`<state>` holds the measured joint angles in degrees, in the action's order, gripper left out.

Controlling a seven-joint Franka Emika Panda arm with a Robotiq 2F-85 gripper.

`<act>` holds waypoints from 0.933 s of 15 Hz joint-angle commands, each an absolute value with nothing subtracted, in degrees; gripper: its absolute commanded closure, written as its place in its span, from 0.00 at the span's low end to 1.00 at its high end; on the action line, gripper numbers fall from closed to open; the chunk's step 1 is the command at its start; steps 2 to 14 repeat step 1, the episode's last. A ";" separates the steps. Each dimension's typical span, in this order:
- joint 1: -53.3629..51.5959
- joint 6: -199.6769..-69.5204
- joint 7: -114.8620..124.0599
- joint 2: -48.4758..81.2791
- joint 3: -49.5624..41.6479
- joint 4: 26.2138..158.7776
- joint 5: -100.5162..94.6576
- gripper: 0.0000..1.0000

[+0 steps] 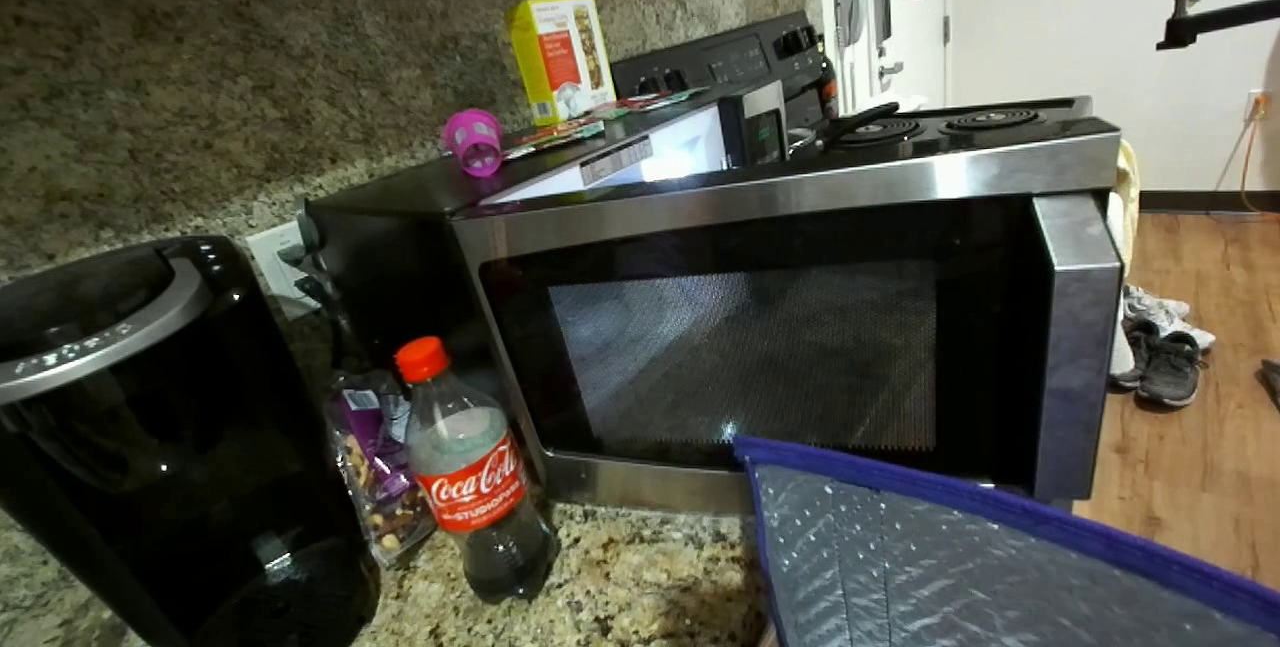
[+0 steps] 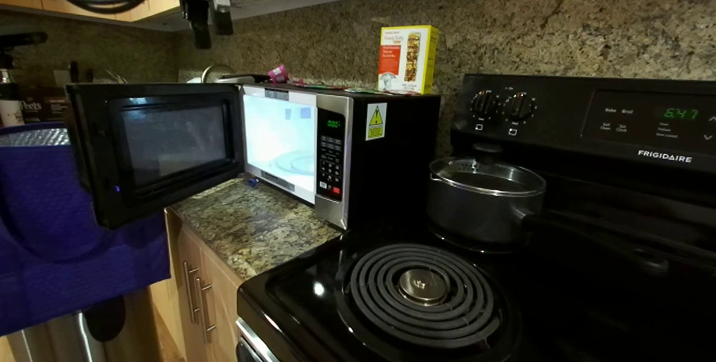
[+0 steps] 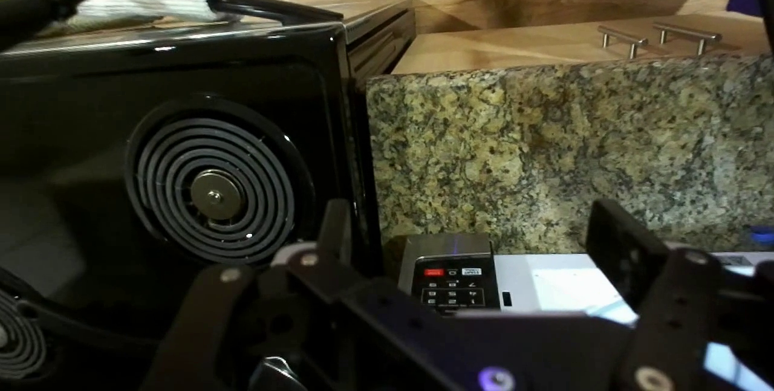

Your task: Open the microwave door fully

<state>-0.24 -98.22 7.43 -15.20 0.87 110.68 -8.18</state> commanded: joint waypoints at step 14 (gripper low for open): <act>0.07 -98.11 7.38 -14.84 1.05 110.42 -7.67 0.00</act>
